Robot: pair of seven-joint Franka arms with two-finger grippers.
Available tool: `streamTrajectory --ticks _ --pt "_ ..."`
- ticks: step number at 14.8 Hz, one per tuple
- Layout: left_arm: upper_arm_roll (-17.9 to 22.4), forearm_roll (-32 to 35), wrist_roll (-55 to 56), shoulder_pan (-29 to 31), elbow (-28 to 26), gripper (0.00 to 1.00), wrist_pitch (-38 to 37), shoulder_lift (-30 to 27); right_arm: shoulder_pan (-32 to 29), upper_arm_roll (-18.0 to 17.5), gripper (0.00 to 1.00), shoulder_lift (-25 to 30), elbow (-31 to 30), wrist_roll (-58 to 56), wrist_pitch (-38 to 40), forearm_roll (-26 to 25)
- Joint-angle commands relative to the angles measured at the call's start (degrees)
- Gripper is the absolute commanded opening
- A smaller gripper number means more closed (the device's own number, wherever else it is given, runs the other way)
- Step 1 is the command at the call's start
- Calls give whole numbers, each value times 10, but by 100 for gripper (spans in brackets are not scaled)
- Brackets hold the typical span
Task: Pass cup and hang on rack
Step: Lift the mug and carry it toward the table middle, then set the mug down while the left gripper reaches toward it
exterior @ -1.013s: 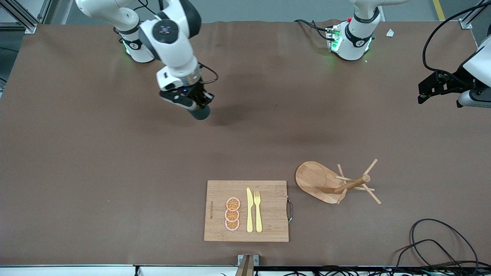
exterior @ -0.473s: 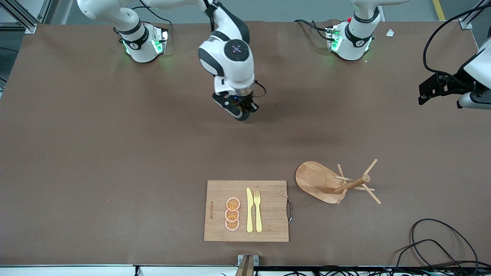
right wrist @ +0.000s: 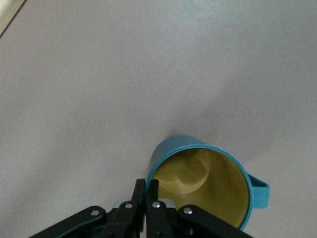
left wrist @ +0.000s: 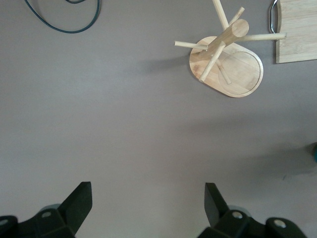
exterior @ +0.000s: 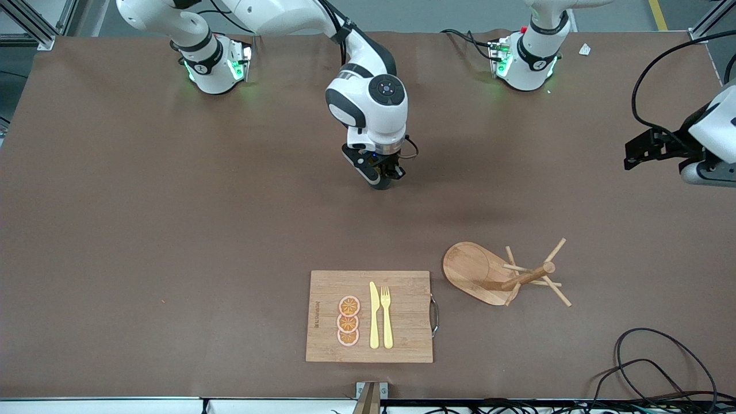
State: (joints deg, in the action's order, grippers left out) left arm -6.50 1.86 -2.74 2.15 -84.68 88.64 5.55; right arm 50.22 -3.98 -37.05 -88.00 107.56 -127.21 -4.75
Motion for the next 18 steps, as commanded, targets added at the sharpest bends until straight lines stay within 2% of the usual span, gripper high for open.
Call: streamTrajectory --ticks 1,4,6,9,11,14,18 --pt "-4 -27 14 5 9 100 32 6 11 6 0 -19 36 44 12 -16" --pt "-6 -39 30 -2 0 100 21 6 15 7 0 -31 44 68 12 -20" --pt "-19 -37 95 -8 1 100 15 8 19 7 0 -42 50 71 12 -29" --pt "-41 -34 185 -9 0 100 15 8 20 7 8 -49 51 71 12 -36" --pt "-56 -34 217 -10 0 100 15 9 20 7 51 -49 51 69 13 -41" --pt "-76 -34 278 -27 -6 100 16 10 19 6 100 -48 52 71 15 -49" --pt "-76 -31 337 -65 -7 100 21 18 10 5 100 -43 76 67 46 -43"
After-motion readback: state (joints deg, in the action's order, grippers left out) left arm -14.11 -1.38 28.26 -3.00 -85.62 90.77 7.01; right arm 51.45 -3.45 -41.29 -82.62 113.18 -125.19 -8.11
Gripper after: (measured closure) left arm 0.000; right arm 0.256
